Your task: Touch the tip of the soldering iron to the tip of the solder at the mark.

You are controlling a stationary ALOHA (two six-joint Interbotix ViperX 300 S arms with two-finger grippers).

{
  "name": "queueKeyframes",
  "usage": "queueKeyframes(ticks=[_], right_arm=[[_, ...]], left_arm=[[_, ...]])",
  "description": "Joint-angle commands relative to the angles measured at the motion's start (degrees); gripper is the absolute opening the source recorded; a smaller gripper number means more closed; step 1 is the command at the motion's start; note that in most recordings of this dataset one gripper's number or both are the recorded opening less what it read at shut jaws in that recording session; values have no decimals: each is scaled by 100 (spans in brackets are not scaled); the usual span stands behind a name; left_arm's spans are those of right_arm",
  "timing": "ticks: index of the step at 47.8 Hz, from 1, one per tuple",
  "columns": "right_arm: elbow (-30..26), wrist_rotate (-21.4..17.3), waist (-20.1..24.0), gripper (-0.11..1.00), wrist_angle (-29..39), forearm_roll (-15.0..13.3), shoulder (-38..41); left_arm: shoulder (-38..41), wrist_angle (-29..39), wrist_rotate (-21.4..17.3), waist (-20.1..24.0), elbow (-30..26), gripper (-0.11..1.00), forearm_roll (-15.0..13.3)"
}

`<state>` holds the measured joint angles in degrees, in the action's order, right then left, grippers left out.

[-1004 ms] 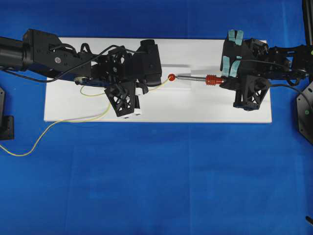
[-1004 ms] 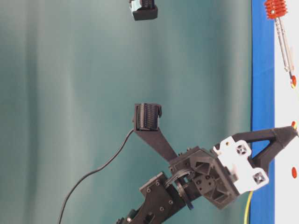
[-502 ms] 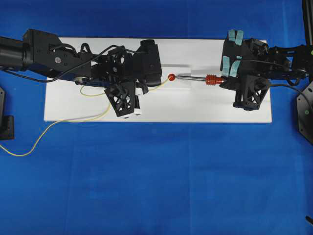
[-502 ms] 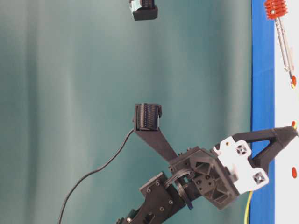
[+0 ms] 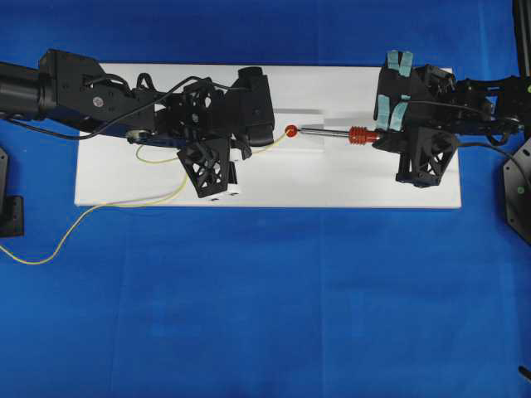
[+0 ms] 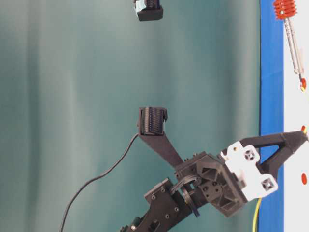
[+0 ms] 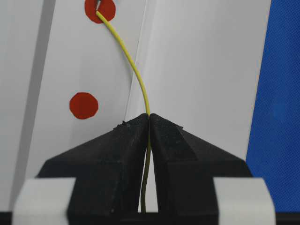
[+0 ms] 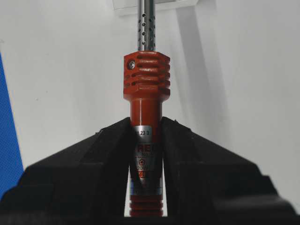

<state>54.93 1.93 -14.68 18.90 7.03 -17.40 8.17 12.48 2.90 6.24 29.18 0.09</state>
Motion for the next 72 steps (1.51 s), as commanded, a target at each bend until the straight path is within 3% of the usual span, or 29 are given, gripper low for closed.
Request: queueKeyframes(ticks=[1, 17, 42, 56, 72], right_arm=[[-141, 0, -9, 6, -53, -9, -26], [-132, 0, -9, 6, -53, -9, -26], [-132, 9, 0, 6, -97, -9, -35], [-132, 9, -9, 6, -97, -9, -62], [193, 0, -9, 6, 44, -9, -1195]], left_arm=[[-88, -26, 0, -9, -105, 2, 9], [-360, 62, -62, -9, 18, 2, 9], [-2294, 132, -18, 44, 1230, 2, 9], [-2426, 26, -9, 35, 1415, 2, 9], [-2435, 18, -9, 18, 1433, 2, 9]])
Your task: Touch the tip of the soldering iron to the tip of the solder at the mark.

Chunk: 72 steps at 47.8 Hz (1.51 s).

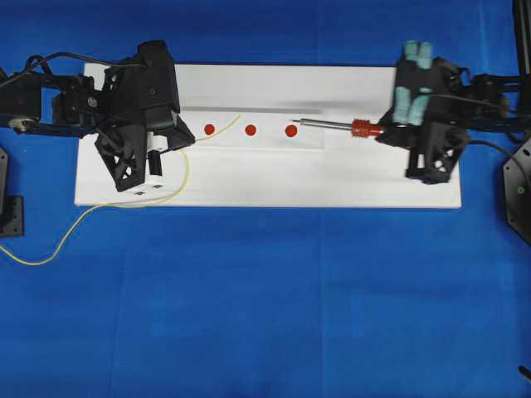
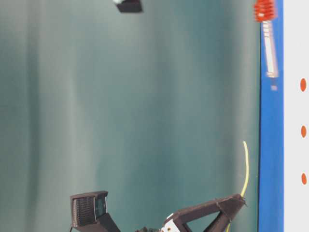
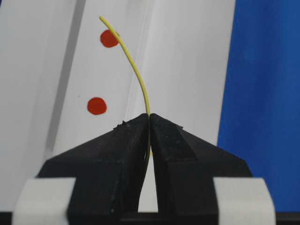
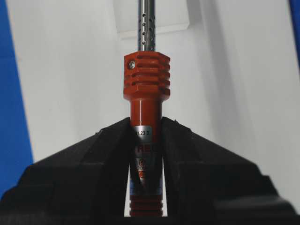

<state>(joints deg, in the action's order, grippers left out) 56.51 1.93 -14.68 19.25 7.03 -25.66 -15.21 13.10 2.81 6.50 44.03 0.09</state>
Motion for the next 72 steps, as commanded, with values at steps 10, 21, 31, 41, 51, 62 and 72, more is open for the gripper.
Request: queueKeyframes(ticks=[10, 21, 31, 41, 51, 62, 72], right_arm=[[378, -26, -9, 6, 18, 0, -1248], [448, -167, -9, 6, -44, 18, -1283], [448, -483, 308, 6, -167, 211, -1310], [475, -844, 1345, 6, -466, 237, -1310], [501, -1187, 2391, 6, -1204, 237, -1037], [422, -1239, 3322, 6, -2452, 299, 149], [62, -1230, 3674, 6, -2971, 562, 1468]], left_arm=[[-97, -44, 0, -18, -44, 2, 9], [-97, -62, 18, -18, -35, 2, 9], [-105, -70, 290, -281, 0, 2, 9], [-105, -545, 791, -984, 220, 2, 9], [-79, -1433, 1336, -1898, 571, 2, 9], [422, -2171, 1846, -2839, 738, 2, 9], [1292, -2751, 1872, -3287, 642, 2, 0]])
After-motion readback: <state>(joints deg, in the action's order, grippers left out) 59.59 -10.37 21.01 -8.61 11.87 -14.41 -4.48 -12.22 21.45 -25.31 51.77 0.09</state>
